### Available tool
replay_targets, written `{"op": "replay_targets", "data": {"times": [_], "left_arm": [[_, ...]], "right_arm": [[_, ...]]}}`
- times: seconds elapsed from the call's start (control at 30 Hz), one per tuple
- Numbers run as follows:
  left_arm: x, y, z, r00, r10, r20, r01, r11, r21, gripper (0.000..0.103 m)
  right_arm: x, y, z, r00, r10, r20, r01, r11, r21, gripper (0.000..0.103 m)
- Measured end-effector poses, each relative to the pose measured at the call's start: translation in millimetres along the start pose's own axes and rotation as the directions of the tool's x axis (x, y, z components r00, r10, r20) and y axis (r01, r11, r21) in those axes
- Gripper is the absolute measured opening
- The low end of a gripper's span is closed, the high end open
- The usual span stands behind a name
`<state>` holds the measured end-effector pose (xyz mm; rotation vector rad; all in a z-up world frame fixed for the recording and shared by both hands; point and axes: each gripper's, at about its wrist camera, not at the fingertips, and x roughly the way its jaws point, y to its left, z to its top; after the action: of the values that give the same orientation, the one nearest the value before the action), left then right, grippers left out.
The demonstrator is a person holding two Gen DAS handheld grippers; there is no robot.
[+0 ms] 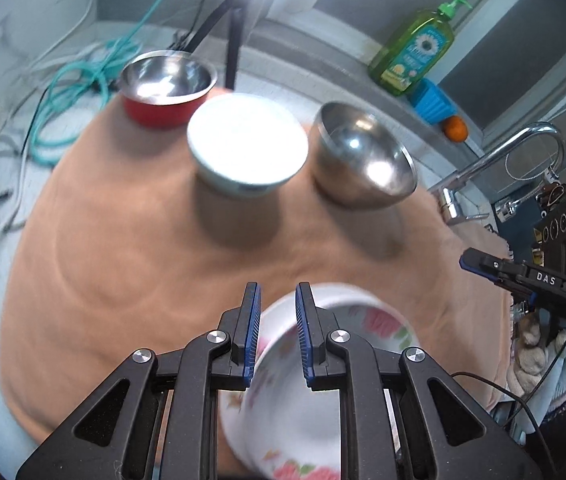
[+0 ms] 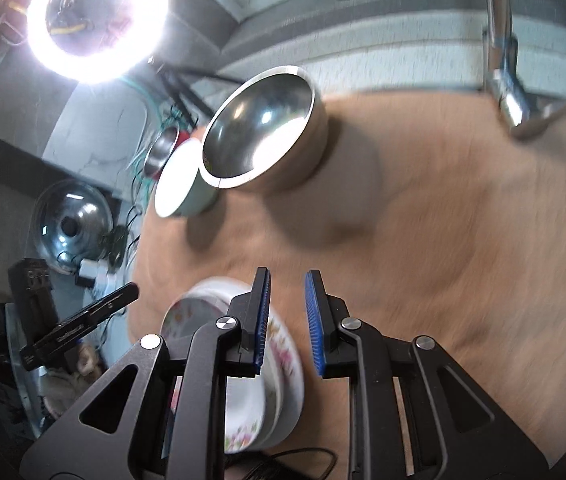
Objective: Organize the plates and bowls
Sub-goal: 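Open both grippers and move them to the large steel bowl rim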
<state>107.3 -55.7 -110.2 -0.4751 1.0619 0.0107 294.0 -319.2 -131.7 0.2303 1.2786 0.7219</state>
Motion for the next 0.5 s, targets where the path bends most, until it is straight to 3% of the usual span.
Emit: {"op": "replay_targets", "data": {"times": [0.2, 0.37, 0.5], "left_arm": [[16, -22, 44, 0.999, -0.029, 0.019, 0.029, 0.999, 0.038, 0.017], [33, -33, 85, 0.999, -0.029, 0.025, 0.028, 0.998, 0.054, 0.017], [50, -35, 114, 1.000, -0.005, 0.026, 0.003, 0.998, 0.059, 0.017]], "right_arm": [[-1, 1, 37, 0.998, -0.049, 0.039, 0.051, 0.998, -0.044, 0.021], [7, 1, 61, 0.996, -0.073, 0.050, 0.076, 0.996, -0.051, 0.036], [21, 0, 75, 0.996, -0.077, 0.034, 0.079, 0.995, -0.055, 0.037]]}}
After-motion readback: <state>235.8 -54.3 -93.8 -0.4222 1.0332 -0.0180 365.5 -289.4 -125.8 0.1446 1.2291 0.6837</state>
